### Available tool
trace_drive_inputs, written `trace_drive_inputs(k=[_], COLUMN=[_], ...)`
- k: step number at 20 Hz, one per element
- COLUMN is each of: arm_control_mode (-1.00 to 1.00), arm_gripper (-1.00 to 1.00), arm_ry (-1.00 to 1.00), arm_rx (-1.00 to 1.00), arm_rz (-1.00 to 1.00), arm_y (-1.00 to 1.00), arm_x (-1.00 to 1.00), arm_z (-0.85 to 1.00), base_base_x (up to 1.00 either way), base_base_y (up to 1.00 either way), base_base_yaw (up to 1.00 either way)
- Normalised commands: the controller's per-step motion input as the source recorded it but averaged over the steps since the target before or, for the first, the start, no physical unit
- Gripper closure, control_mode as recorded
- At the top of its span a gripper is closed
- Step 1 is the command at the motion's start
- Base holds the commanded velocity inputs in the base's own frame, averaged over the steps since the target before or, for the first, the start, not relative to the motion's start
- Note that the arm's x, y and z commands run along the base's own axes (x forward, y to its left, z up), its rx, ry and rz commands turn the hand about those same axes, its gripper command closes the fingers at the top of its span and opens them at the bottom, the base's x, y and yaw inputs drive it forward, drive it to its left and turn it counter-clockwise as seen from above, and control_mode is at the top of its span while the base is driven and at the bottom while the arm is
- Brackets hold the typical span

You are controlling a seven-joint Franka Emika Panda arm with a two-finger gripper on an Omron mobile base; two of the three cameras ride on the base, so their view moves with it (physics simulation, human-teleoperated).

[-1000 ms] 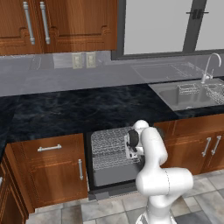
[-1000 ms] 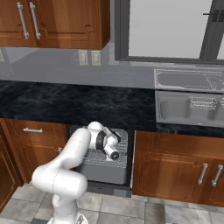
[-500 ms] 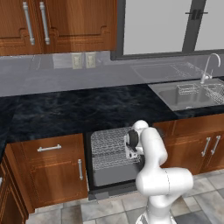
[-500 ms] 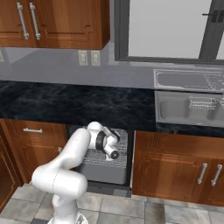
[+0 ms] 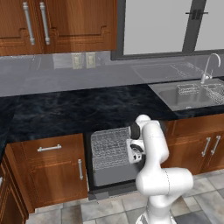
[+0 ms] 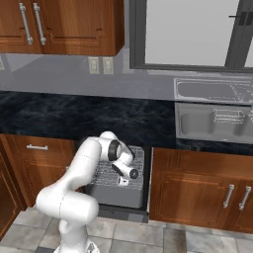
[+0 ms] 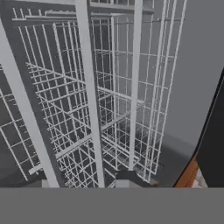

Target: Open the dishwasher door and pull out the top rack.

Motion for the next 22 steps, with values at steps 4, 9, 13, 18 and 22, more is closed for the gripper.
trace_drive_inputs(k=[4,9,13,18,22], arm_control_mode=[-1.0,-1.0,-1.0,-1.0,-1.0], arm_gripper=[1.0,1.0,1.0,1.0,1.0], arm_ry=[0.31,0.3,0.24,0.25,0.25], arm_rx=[-0.12,-0.14,-0.12,-0.1,-0.05], arm_rz=[0.0,0.0,0.0,0.0,0.0], arm_y=[0.0,0.0,0.0,0.0,0.0], arm_x=[-1.0,-0.99,-0.78,-0.42,-0.16], arm_z=[-0.07,-0.02,-0.01,-0.01,0.0], base_base_x=[0.0,0.0,0.0,0.0,0.0], base_base_y=[0.0,0.0,0.0,0.0,0.0], base_base_yaw=[0.0,0.0,0.0,0.0,0.0])
